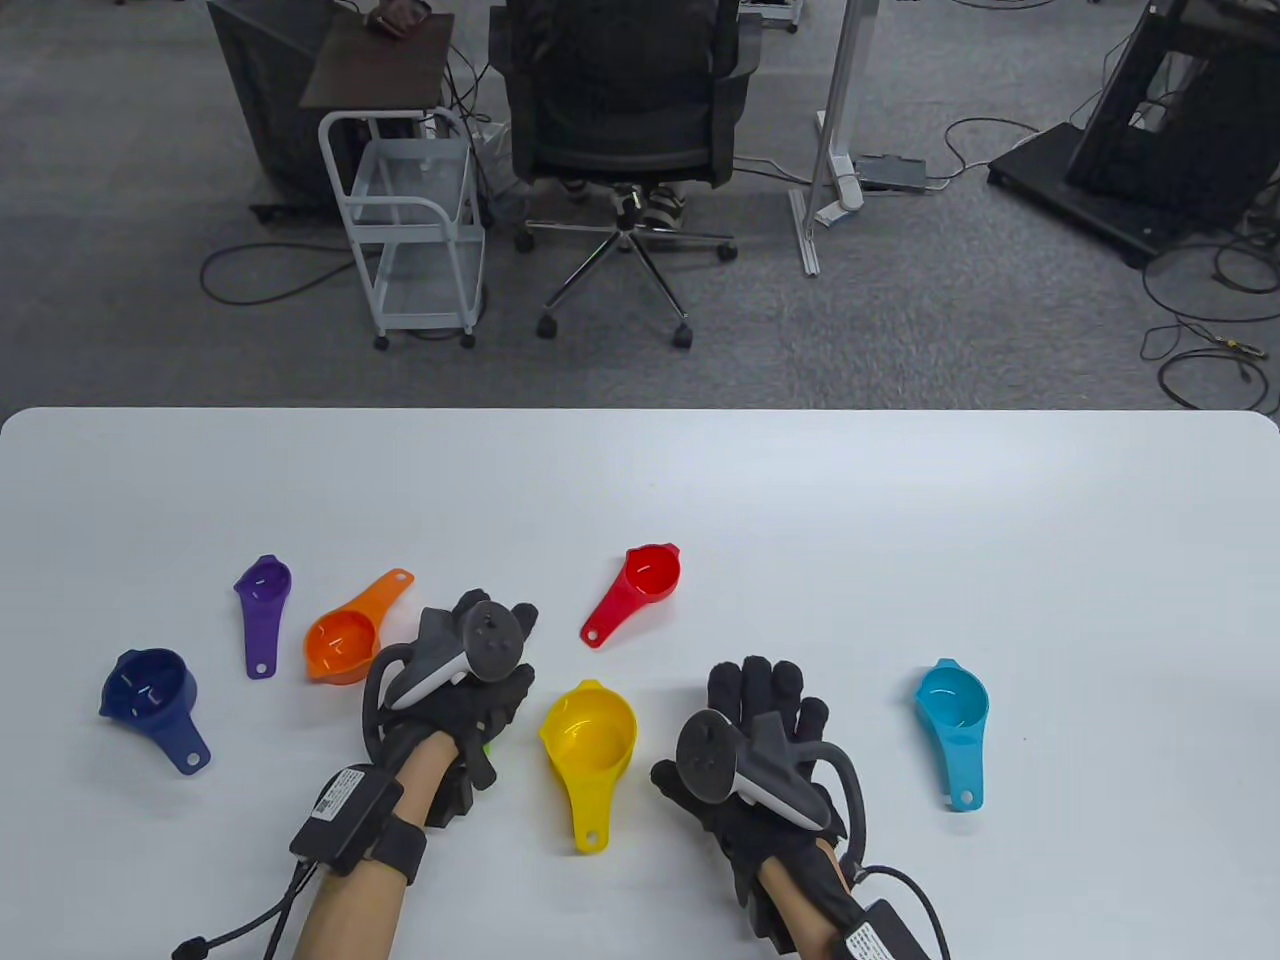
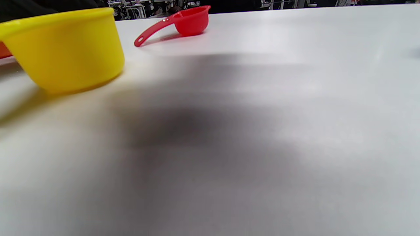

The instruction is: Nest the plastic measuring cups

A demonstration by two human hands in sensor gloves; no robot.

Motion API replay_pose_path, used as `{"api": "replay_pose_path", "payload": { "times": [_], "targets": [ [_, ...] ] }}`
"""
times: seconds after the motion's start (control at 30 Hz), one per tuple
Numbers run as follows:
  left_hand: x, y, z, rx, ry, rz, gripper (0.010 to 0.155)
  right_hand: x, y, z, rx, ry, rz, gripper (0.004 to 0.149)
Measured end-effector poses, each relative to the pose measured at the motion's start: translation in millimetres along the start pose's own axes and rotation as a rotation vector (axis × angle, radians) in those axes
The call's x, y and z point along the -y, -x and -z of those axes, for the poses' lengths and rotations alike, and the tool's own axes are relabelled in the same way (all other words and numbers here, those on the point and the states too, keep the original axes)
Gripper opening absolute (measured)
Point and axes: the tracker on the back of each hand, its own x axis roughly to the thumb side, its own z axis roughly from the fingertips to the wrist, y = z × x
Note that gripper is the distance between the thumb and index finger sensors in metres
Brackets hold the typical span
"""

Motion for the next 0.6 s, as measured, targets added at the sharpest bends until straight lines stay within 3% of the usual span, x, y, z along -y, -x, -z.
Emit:
{"api": "replay_pose_path", "payload": {
  "times": [0.13, 0.37, 0.6],
  "targets": [
    [-7.2, -4.7, -9.0, 0.041, -0.076, -0.014, 0.071, 0.3, 0.5, -0.3, -0.002, 0.0, 0.006, 0.103],
    [-23.9, -27.4, -48.4, 0.148, -0.237, -0.184, 0.072, -1.1, 2.1, -0.7, -0.014, -0.007, 0.018, 0.103],
    [-28.3, -71.3, -80.8, 0.215, -0.322, -0.071, 0.072, -1.4, 3.2, -0.9, -0.024, -0.014, 0.022, 0.103]
  ]
}}
